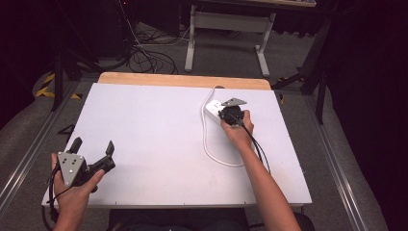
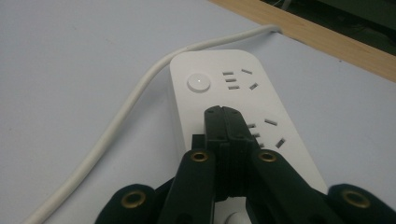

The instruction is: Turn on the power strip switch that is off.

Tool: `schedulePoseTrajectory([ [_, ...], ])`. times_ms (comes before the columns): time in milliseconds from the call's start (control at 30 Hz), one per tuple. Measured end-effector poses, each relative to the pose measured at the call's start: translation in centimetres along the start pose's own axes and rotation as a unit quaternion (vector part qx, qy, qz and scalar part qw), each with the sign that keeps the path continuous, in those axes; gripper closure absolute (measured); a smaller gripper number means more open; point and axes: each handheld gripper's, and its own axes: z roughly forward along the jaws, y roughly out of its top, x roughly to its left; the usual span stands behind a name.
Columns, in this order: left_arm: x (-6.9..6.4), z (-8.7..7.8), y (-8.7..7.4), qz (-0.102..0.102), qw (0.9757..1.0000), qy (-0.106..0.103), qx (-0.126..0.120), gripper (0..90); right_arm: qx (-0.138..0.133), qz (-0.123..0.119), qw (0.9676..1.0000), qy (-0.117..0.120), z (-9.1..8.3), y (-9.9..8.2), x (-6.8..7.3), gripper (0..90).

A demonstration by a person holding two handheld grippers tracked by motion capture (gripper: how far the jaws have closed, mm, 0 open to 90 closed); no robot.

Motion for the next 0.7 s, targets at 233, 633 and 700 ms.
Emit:
schedulePoseTrajectory([
  [233,-0.19,0.3,-0.03,0.0,1.0,-0.004,0.002,7.5,0.0,0.002,1.0,0.0,-0.04,-0.02,-0.03,90.0],
  [633,-0.23,0.46,-0.05,0.0,1.0,-0.009,0.003,7.6,-0.001,0.015,0.9999,-0.001,-0.19,-0.1,0.05,90.0],
  [700,-0.22,0.47,-0.05,-0.001,1.0,-0.009,0.004,7.6,-0.002,0.022,0.9997,0.005,-0.29,-0.04,-0.09,90.0],
])
